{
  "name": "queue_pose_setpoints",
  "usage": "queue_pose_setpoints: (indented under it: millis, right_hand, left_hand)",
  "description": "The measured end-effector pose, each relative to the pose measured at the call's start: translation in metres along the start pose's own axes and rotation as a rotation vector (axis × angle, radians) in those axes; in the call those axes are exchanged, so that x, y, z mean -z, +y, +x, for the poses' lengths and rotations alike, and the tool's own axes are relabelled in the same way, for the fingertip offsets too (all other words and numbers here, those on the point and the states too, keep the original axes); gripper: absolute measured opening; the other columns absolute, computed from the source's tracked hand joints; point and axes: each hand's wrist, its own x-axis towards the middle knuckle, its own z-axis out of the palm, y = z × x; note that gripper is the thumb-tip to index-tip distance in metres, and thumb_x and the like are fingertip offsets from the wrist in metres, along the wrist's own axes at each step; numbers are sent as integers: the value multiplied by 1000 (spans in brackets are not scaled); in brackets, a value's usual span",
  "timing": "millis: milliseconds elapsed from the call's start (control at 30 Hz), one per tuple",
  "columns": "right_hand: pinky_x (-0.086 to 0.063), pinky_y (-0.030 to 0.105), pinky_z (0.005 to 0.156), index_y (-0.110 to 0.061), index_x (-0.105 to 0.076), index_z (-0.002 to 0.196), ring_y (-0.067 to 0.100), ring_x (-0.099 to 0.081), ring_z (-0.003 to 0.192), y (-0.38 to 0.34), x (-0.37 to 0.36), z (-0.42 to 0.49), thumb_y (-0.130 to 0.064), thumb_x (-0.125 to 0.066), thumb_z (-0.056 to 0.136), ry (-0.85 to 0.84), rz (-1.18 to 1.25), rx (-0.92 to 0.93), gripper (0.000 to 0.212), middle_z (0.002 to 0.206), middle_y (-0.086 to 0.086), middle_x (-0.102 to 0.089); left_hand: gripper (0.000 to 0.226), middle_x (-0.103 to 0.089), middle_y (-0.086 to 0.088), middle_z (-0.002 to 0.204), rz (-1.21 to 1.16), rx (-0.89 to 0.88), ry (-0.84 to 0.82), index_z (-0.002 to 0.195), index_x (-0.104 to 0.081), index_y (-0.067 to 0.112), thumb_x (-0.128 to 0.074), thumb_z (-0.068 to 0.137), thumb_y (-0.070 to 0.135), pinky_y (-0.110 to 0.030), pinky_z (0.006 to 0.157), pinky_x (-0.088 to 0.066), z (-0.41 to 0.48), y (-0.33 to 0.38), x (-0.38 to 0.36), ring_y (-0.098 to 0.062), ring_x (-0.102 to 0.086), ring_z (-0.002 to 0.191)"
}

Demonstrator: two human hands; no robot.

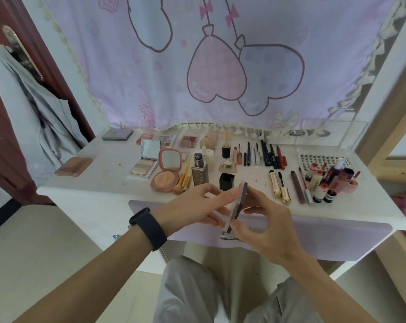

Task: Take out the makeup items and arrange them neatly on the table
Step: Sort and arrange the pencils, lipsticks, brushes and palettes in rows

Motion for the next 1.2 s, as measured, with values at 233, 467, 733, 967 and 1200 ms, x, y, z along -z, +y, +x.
queue_pose_setpoints:
  millis: [233,467,733,967,1200]
  right_hand:
    - [-60,29,86,-22,-68,126,15,-74,101,-1,-2,-5,-51,-74,80,-100,360,-231,54,107,-7,-78]
    - [-61,29,80,-16,-68,127,21,-75,100,-4,-6,-6,-41,-73,76,-122,504,-326,57,106,2,-78]
    - [-62,34,79,-15,-70,122,23,-75,96,-5,-14,-8,-32,-73,79,-109,522,-392,47,102,4,-79]
    - [-61,31,76,-15,-68,126,27,-75,97,-11,-26,-4,-46,-75,71,-122,645,-484,63,105,8,-78]
    - [-61,34,83,-33,-61,134,42,-70,108,-12,-32,-1,-39,-90,69,-236,957,-549,71,119,22,-71]
  left_hand:
    - [49,-65,24,114,103,-227,-7,114,-58,50,-80,71,57,-26,82,-59,-5,-9,4,-5,-71,98]
    - [46,-71,18,105,103,-272,95,110,-63,46,-76,68,57,-28,77,-60,-3,-14,-2,-9,-73,86]
    - [42,-74,12,99,1,-185,93,106,-69,45,-75,64,52,-30,72,-62,-4,-22,1,-10,-73,88]
    - [33,-76,9,102,-40,-84,56,107,-70,51,-74,74,51,-34,78,-62,-15,-17,19,-12,-73,93]
    - [39,-75,2,112,-202,66,53,113,-73,34,-61,82,56,-36,82,-59,-31,-23,37,-25,-71,104]
